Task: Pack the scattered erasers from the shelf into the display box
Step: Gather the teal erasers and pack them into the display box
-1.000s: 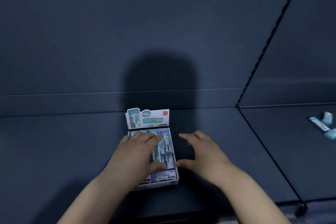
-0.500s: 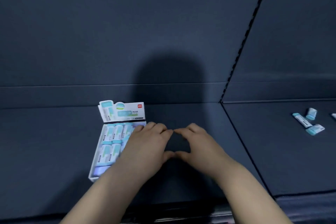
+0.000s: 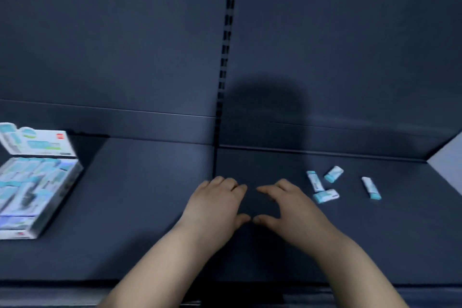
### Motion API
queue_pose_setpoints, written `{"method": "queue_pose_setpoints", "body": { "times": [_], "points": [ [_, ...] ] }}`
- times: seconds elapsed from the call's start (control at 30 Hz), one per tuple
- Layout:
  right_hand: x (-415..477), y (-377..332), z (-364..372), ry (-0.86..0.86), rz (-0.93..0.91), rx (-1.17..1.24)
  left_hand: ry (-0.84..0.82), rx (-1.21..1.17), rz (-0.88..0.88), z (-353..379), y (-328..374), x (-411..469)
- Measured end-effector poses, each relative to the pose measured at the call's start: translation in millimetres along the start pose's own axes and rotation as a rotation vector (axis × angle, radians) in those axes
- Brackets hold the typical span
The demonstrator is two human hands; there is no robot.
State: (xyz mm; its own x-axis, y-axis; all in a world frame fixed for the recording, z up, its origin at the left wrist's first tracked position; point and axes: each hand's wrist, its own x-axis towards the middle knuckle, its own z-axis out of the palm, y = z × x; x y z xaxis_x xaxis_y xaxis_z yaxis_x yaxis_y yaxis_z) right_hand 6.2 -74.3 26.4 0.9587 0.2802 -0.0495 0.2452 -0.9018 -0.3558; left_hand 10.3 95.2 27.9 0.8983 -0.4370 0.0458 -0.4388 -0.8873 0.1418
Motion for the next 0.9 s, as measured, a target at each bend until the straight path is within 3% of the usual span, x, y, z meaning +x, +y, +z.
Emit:
{"method": "queue_pose_setpoints", "body": {
  "times": [0.2,0.67,0.9],
  "points": [
    [-26.2,54.4,-2.8,-0.028,0.063,0.016,-0.077,-0.013,-0.038,20.1,45.8,14.0],
    [-31.5,103.2,-15.8,0.020,0.232,0.057,-0.149,0.003,0.046,27.1,68.4,54.1],
    [-32.2,149.2,-23.7,0.032,0.207,0.055,-0.161,0.016,-0.002,40.2,102.2,79.5]
  ]
}}
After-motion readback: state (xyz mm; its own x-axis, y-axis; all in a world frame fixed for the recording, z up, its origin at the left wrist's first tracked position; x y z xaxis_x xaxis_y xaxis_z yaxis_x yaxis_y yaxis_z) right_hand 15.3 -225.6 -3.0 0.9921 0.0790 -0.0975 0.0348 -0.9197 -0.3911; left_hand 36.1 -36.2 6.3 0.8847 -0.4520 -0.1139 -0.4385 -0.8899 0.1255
